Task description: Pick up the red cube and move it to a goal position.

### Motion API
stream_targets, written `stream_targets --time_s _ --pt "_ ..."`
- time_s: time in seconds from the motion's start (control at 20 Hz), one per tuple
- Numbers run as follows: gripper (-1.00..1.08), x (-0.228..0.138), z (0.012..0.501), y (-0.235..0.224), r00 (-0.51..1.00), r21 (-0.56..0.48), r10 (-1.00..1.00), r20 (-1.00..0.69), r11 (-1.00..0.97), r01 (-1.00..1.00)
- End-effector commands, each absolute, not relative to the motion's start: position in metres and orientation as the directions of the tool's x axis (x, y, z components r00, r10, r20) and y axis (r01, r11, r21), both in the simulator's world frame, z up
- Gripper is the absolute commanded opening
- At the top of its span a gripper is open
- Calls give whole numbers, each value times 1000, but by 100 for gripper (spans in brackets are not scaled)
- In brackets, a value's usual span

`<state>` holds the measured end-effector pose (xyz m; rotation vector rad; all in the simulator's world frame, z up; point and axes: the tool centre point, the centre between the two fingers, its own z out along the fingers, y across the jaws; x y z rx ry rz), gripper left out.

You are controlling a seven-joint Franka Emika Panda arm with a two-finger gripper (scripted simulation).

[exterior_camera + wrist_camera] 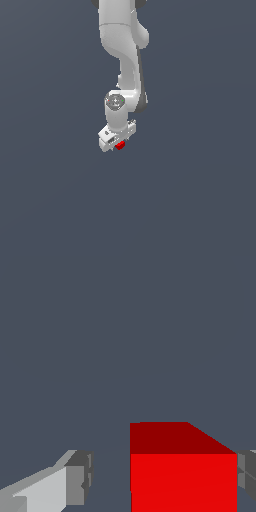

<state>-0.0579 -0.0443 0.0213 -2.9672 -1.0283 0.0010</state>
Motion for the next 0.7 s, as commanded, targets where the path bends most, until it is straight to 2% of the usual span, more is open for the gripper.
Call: stream_targets --time_s 0.0,0.05,0.65 --pt "100 -58 20 -45 781 -1 625 0 -781 625" --pt "-100 -58 20 -45 781 -1 625 0 -781 625" --pt "-100 -58 21 -45 781 0 624 1 -781 624"
